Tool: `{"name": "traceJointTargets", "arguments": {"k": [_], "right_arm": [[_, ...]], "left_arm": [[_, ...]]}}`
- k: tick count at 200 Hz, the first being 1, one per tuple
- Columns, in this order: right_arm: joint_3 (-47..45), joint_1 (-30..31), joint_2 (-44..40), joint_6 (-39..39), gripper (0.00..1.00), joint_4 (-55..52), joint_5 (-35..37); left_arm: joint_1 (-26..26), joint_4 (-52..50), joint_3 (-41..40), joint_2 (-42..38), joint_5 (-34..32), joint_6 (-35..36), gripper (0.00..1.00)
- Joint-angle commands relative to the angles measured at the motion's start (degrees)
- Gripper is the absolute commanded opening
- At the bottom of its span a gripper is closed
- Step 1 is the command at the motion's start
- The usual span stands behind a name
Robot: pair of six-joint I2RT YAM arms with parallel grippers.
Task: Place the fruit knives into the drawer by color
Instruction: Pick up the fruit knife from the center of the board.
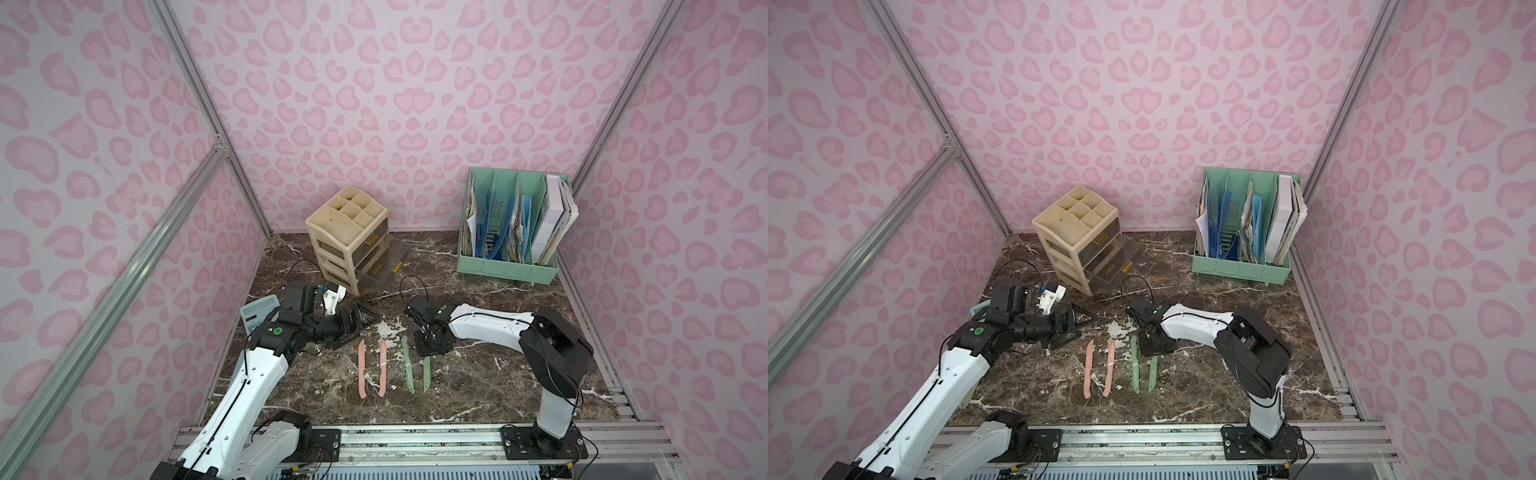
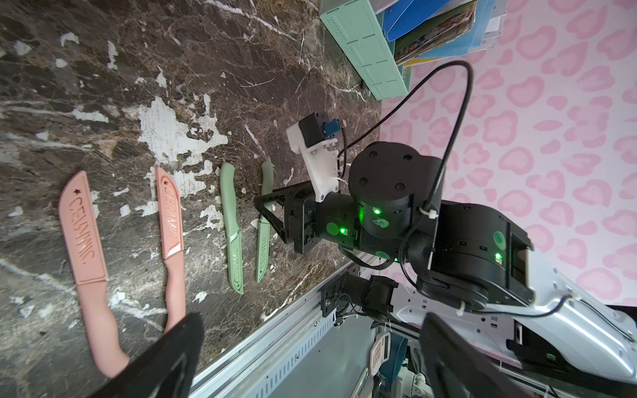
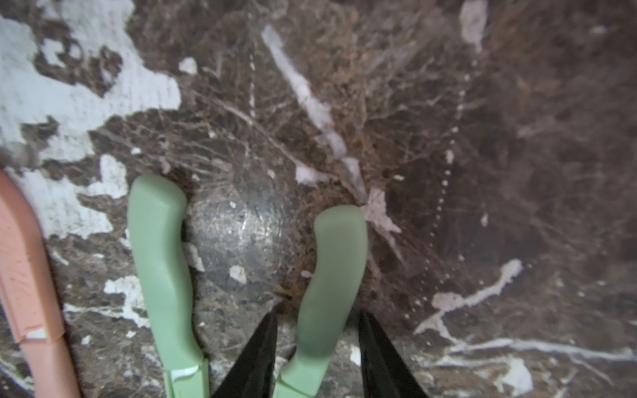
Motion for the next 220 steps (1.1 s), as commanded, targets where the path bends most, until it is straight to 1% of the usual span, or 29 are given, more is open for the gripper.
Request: {"name": "traceJointTargets", "arguments": {"k": [1,12,30,44,69,88,148,220], "right_arm": [[0.16,-0.01,2.0,-0.57,0.37,-1.61,2.96],[0.22,0.13,2.64,-0.77,0.34,-1.38,2.92],[0.02,0.07,3.15,-0.77,0.25,-1.13,3.05],[-0.11,0.15,3.06,-0.61,0.21,-0.94,3.1],[-0.14,0.07,2.67,-0.6,0.1,-0.84,3.25],[-0.3,0.12,2.15,-0.68,0.06,-1.01,3.44],[-1.23,0.12,-0.79,-0.62,0.05,-1.58,3.62],[1.66,-0.53,-3.15,-1.89,0.05,-3.74,3.71]], "left_arm": [[0.06,0.88,-0.21,-0.31,0.3,-0.32,0.99],[0.02,0.88,-0.21,-0.44,0.24,-0.32,0.99],[0.05,0.73,-0.02,-0.35,0.29,-0.25,0.98],[0.09,0.58,0.05,-0.32,0.17,-0.14,0.99],[0.08,0.62,-0.12,-0.13,0.12,-0.16,0.99],[0.08,0.7,-0.2,-0.16,-0.01,-0.16,0.99],[0.09,0.92,0.81,0.73,-0.37,-0.03,0.98],[0.03,0.46,5.33,4.49,-0.96,1.19,0.99]]}}
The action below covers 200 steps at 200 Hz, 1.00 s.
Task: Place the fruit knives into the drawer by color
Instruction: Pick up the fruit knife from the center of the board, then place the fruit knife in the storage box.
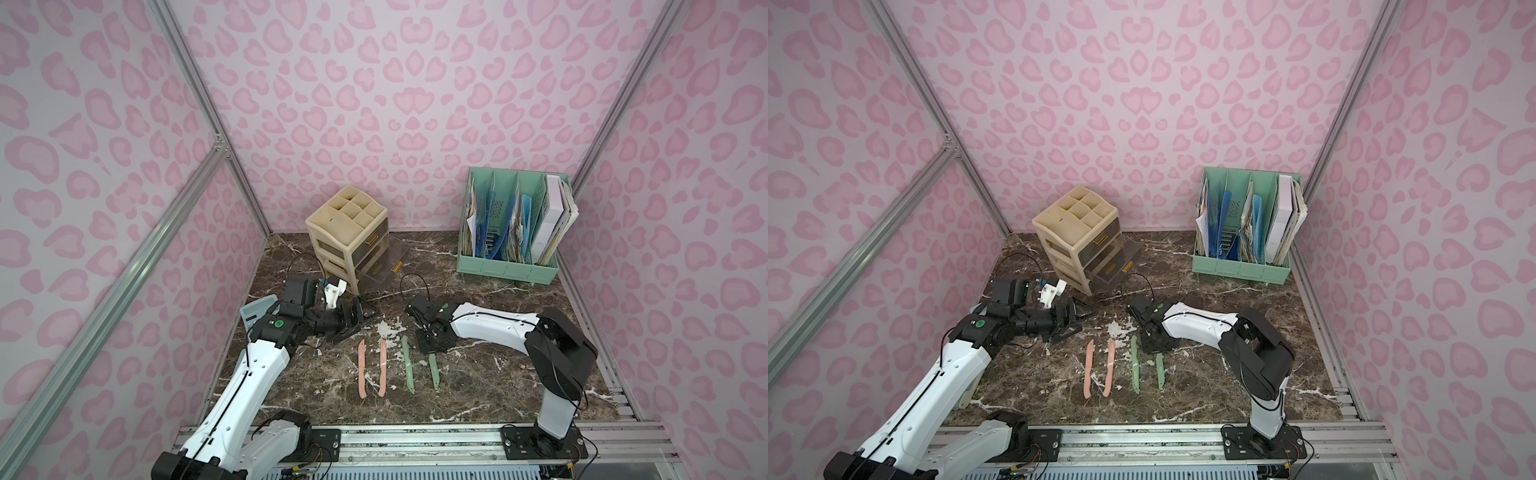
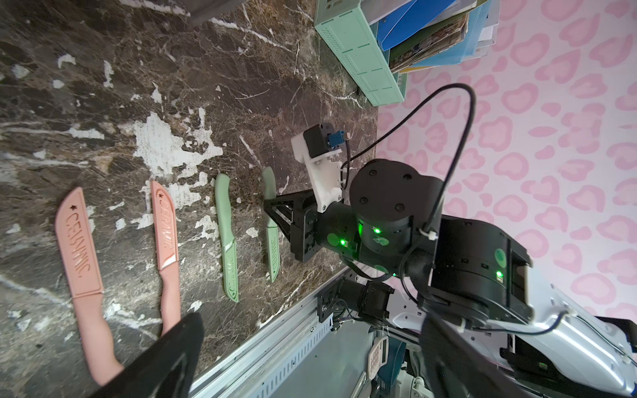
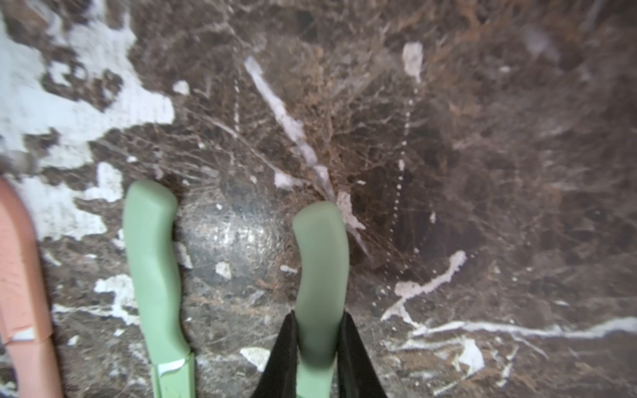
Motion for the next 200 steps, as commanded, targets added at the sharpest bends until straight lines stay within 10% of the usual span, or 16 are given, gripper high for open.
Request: {"name": "traceJointTargets", "arguments": {"k": [1,200], "right_arm": [[1.01,-0.45,-0.69,-0.99,0.05,-1.99,0.8],[36.77,-15.72,8.08,-7.97,0.06,-6.5,-16.36]], "left_arm": [[0.03,0.41,1.63,1.12,-0.67,1.39,0.99],[1.47,-0.34,25.14,21.91,-2.0,5.32,0.99]]}}
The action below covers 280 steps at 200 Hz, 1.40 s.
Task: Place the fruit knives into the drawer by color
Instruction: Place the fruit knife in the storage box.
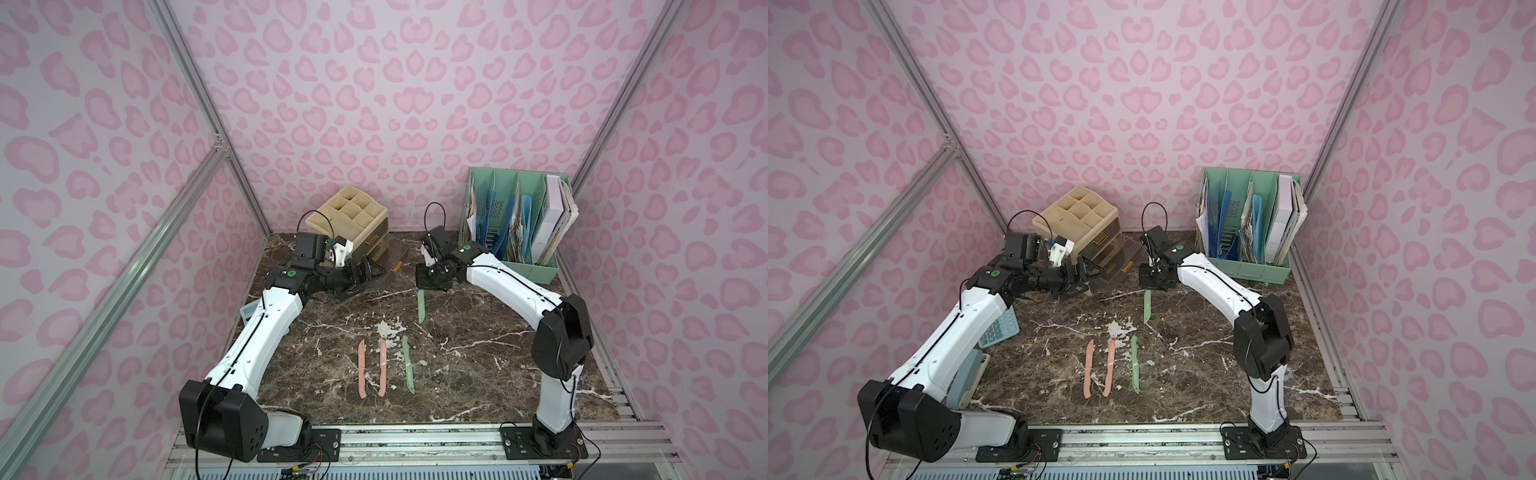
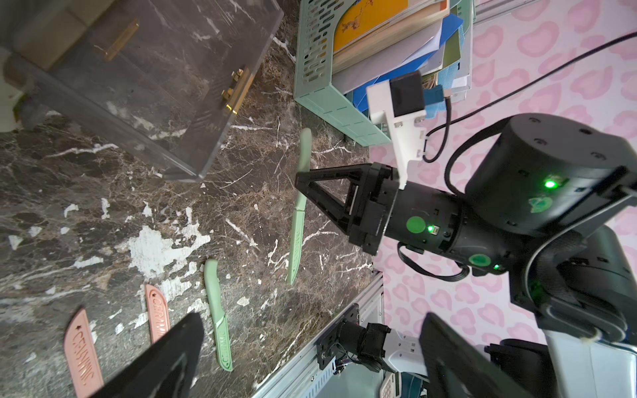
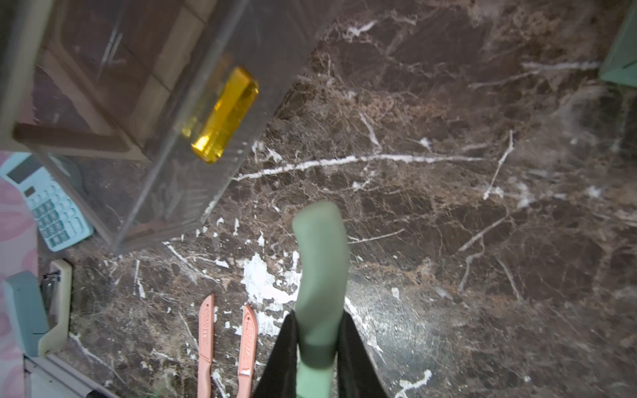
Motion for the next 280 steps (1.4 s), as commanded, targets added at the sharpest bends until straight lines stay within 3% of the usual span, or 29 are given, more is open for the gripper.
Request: {"name": "traceJointTargets", "arguments": {"k": [1,53,149,207,280], "right_arm": [[4.22,-1.33,1.68,-0.59,0.06,-0.08,-5.33],[14.05,-4.11,7.9,1.57,0.07,2.96,-15.6],[17.99,-8.0,14.94,15.98,0.08,18.61,-31.29],[22.54,-8.45,19.4,21.84,0.09,22.41,-34.23],[22.86,-8.52,22.5,24.11,0.22,23.48,-34.06]], "left_arm": [[0.71,-0.06,2.85,1.89,0.29,1.02,0.99],[2.59,0.79,8.01,7.28,1.29,0.78,0.99],[3.33,2.26,14.26,13.46,2.62,-0.12,0.99],[3.33,2.57,14.43,14.43,2.94,-0.21,0.99],[3.33,2.76,14.69,15.13,3.28,-0.3,0.99]]}}
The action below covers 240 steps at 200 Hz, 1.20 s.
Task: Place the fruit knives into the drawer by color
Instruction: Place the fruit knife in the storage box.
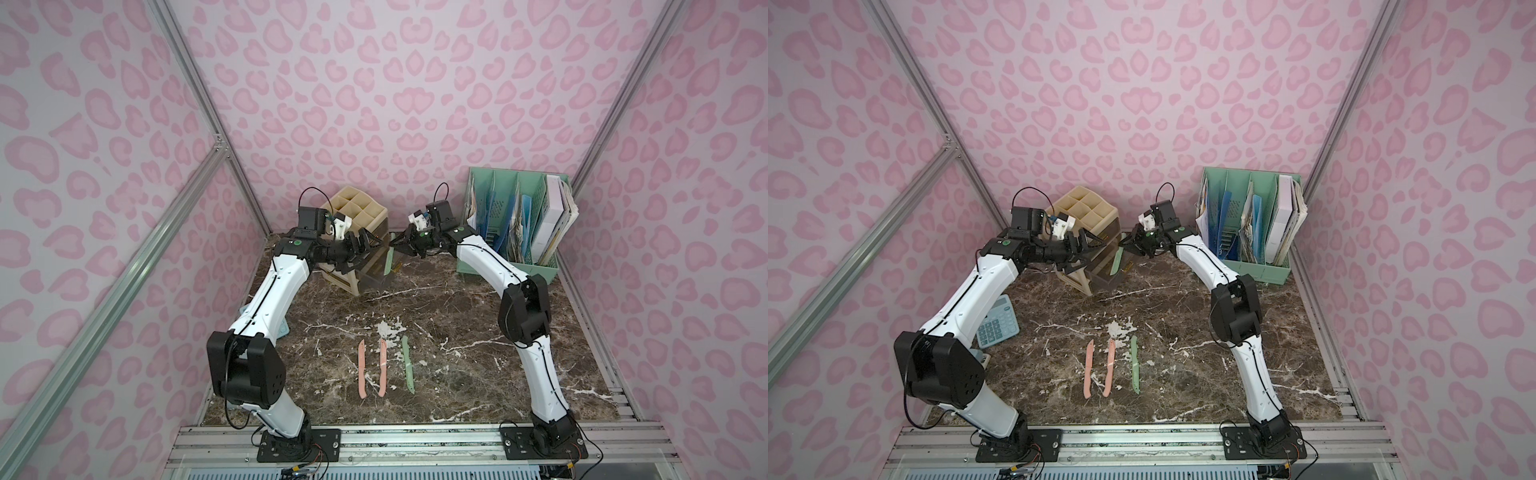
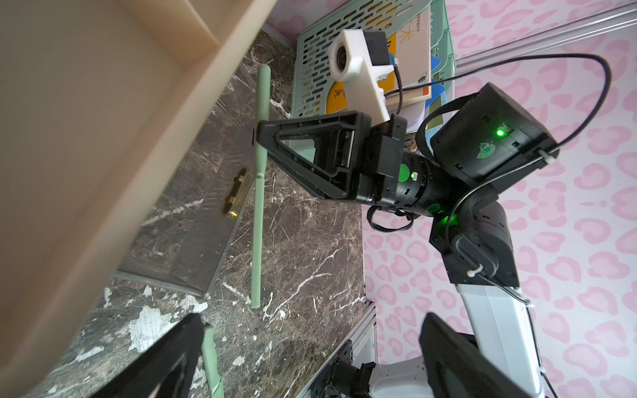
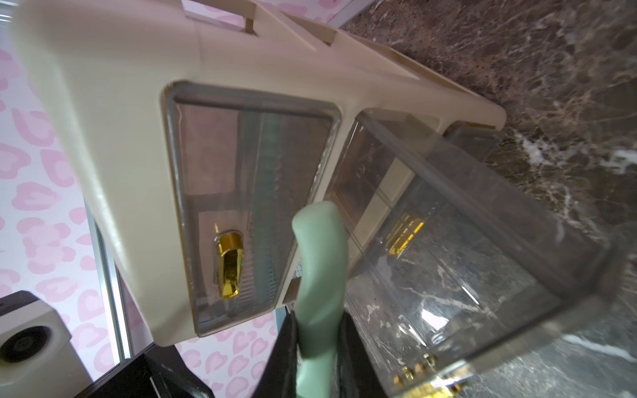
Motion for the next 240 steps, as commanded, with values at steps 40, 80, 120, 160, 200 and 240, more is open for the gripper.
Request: {"name": "traceJointTargets", "arguments": {"k": [40,80,120,160,200,240], "right_arm": [[0.67,0.03,1.02,2.03,0.33,2.57,-0.58],[0.96,0.03,0.92,1.9,0.35,2.26,-0.6],[0.79,0.33,-1.57,-1.71,0.34,-1.07,0.66],[-6.87,1.33,-7.87,-6.01,0.33,-2.62,2.68],[-19.58,2.94,-15.61,-9.29,0.33,-1.4,5.17],[-27.12,5.24,-21.01,-12.1,0.36,-1.89,8.57]], "left_arm": [[0.03,0.97,0.32,0.1,0.9,-0.28,0.99],[0.03,0.9,0.32,-0.14,0.95,-0.34,0.99],[0.04,0.86,-0.42,-0.88,1.08,-0.39,0.99],[0.03,0.52,-3.08,-3.49,0.9,-0.19,0.99],[-0.03,0.4,-8.17,-7.69,0.82,-0.1,0.98],[-0.57,0.28,-13.68,-12.42,0.69,-0.1,0.98]]}}
